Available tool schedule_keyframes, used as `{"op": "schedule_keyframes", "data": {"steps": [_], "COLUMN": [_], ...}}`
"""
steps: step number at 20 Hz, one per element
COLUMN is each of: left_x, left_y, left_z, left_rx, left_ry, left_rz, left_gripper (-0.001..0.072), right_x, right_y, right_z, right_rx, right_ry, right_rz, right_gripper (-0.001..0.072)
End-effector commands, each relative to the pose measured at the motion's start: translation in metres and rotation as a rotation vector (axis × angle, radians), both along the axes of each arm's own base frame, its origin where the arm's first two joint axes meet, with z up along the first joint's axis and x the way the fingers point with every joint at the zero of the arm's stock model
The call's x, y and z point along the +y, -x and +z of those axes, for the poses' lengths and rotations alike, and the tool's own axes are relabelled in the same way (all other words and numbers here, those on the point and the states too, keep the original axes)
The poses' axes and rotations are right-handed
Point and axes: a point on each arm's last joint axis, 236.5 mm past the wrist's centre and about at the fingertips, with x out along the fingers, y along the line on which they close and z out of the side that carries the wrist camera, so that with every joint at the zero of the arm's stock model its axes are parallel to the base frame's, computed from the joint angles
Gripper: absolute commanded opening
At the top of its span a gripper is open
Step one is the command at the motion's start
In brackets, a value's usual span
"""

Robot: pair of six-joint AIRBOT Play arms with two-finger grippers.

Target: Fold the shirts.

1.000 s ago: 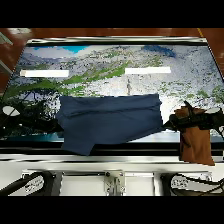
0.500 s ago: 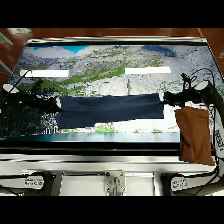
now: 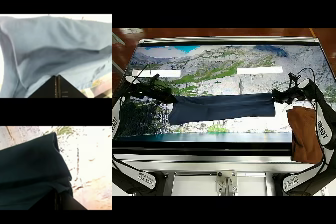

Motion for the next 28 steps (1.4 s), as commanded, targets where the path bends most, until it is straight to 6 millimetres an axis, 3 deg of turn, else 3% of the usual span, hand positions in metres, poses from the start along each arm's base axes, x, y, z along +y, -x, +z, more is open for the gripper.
{"op": "schedule_keyframes", "data": {"steps": [1,6,7,8,9,11,12,13,17,21,26,27,28], "left_x": [-0.001,0.009,0.007,0.004,0.003,0.003,0.004,0.005,0.003,-0.002,-0.005,-0.005,-0.005], "left_y": [-0.013,-0.009,-0.007,-0.004,0.001,0.011,0.015,0.018,0.028,0.026,0.023,0.023,0.022], "left_z": [-0.004,-0.015,-0.014,-0.013,-0.012,-0.009,-0.007,-0.006,-0.002,0.002,0.008,0.009,0.011], "left_rx": [-0.017,0.022,0.031,0.041,0.055,0.078,0.090,0.102,0.134,0.129,0.115,0.112,0.108], "left_ry": [0.001,-0.047,-0.039,-0.029,-0.023,-0.007,0.000,0.007,0.030,0.055,0.076,0.075,0.074], "left_rz": [0.006,0.024,0.022,0.012,-0.005,-0.040,-0.046,-0.050,-0.070,-0.065,-0.058,-0.058,-0.058], "left_gripper": [0.0042,0.0043,0.0064,0.0216,0.0390,0.0410,0.0408,0.0395,0.0395,0.0394,0.0388,0.0388,0.0388], "right_x": [0.001,0.008,0.010,0.012,0.013,0.009,0.003,-0.003,-0.025,-0.007,0.015,0.020,0.024], "right_y": [-0.014,-0.015,-0.012,-0.008,-0.004,0.002,0.001,0.000,-0.001,-0.003,0.008,0.014,0.021], "right_z": [0.002,0.006,0.006,0.007,0.009,0.020,0.027,0.032,0.022,-0.002,-0.021,-0.023,-0.024], "right_rx": [-0.043,-0.043,-0.033,-0.024,-0.018,-0.024,-0.036,-0.048,-0.018,0.022,0.111,0.136,0.162], "right_ry": [-0.016,-0.060,-0.064,-0.067,-0.062,-0.037,-0.027,-0.030,-0.078,-0.189,-0.302,-0.324,-0.333], "right_rz": [-0.043,-0.060,-0.051,-0.033,-0.001,0.036,0.030,0.008,-0.102,-0.128,-0.133,-0.115,-0.094], "right_gripper": [0.0075,0.0100,0.0211,0.0382,0.0470,0.0474,0.0523,0.0693,0.0690,0.0689,0.0679,0.0646,0.0519]}}
